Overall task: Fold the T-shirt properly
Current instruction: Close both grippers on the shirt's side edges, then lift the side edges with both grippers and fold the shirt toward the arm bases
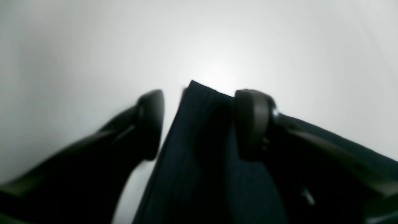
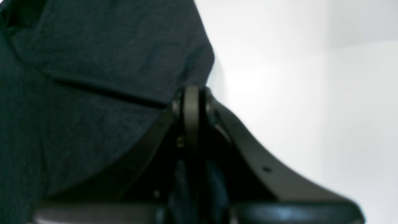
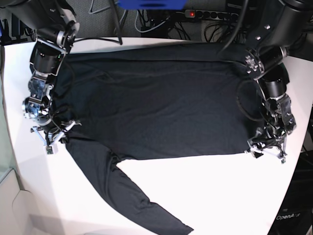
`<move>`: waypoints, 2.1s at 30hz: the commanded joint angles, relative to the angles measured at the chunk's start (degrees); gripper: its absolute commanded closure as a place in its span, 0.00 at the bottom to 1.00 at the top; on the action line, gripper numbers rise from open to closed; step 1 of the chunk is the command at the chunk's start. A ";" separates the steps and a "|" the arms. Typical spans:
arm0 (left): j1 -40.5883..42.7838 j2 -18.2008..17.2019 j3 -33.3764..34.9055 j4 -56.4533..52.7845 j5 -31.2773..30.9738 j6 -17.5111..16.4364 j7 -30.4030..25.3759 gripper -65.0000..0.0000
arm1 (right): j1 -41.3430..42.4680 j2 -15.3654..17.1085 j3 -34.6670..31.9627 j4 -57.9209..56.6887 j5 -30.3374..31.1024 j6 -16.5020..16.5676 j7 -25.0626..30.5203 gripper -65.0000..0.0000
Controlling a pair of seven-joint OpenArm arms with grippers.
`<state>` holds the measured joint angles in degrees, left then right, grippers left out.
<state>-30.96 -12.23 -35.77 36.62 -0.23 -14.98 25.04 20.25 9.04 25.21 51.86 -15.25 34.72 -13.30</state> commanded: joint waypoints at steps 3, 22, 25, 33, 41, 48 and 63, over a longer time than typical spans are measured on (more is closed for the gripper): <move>-1.70 -0.74 0.12 0.70 -0.43 -0.27 -1.43 0.37 | 1.24 0.76 -0.03 1.11 0.34 0.05 0.77 1.00; -1.87 -0.65 0.03 -8.01 2.91 -0.27 -5.56 0.75 | 1.24 0.76 -0.03 1.11 0.34 0.05 0.86 1.00; -1.70 -0.65 0.03 -8.36 2.91 -0.27 -5.56 1.00 | 1.33 0.76 -0.03 1.11 0.34 0.05 0.86 1.00; -1.61 -0.65 0.03 -7.21 2.82 -0.27 -3.37 1.00 | 1.33 0.76 0.06 1.20 0.34 0.05 0.86 1.00; 2.17 1.11 -0.23 11.77 2.21 -0.62 6.66 1.00 | -2.18 -0.99 0.15 12.80 0.70 0.05 1.12 1.00; 6.74 3.66 -0.32 26.02 2.12 -0.80 13.42 1.00 | -6.84 -2.93 0.06 22.21 0.70 0.05 1.12 1.00; 16.24 1.81 -0.32 41.66 -7.64 -0.80 23.36 1.00 | -19.15 -2.58 0.59 37.16 7.73 0.14 1.12 1.00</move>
<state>-13.17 -9.17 -35.97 76.99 -7.64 -15.90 49.89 0.14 5.69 25.50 87.79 -8.51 34.96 -13.87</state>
